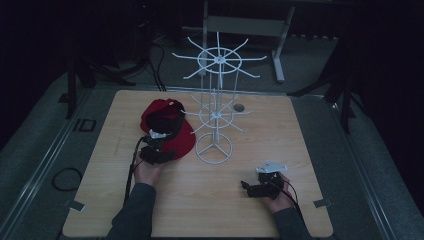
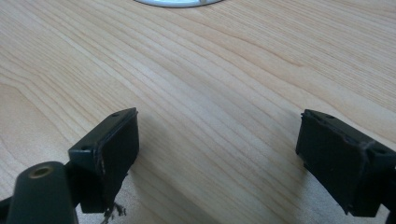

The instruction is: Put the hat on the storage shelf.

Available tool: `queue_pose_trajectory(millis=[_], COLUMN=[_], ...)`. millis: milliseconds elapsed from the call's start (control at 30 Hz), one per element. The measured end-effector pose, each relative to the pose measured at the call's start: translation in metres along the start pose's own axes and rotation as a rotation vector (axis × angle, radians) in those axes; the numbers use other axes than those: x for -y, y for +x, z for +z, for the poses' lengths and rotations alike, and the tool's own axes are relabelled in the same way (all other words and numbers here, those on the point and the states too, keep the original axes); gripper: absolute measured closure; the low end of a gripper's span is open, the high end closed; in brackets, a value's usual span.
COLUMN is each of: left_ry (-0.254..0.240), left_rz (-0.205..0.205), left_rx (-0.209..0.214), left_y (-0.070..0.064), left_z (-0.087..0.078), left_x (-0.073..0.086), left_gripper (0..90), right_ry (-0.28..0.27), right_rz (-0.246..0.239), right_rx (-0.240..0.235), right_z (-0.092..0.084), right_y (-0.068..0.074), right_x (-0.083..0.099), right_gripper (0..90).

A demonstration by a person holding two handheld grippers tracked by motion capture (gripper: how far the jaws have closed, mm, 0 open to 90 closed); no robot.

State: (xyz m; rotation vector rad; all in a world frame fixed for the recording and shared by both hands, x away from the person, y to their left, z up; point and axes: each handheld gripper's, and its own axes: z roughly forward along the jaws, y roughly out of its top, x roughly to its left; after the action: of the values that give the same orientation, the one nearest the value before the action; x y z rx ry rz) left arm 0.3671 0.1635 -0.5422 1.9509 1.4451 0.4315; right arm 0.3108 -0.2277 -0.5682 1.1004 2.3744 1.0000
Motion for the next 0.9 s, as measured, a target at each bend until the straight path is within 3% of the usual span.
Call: queue_pose_trajectory(millis=[167,400,600,667,900], left_ry=[-0.024,-0.066,-0.099,-0.106,-0.142], left_rz=[0.019,-0.006,0.026,0.059,0.013], left_rx=[-0.009,0.041,0.061,0.053,0.08], left_y=[-0.005,-0.007,-0.011,-0.014,-0.008], left_z=[-0.004,-0.009,-0.014,-0.015,-0.017], left_x=[0.004,0.01,0.014,0.015,0.021], left_gripper=[60.4,73.3,85.4,85.8,86.1], right_ry=[0.001,0.0,-0.001,-0.001,-0.001], right_rz=[0.001,0.001,0.0,0.0,-0.001], right_rx=[0.0,0.0,0.0,0.0,0.0], right_z=[0.0,0.0,0.0,0.0,0.0], right_y=[0.0,0.0,0.0,0.0,0.0], right_x=[0.0,0.0,0.0,0.0,0.0], right_gripper=[13.1,13.1,13.1,13.1,13.1])
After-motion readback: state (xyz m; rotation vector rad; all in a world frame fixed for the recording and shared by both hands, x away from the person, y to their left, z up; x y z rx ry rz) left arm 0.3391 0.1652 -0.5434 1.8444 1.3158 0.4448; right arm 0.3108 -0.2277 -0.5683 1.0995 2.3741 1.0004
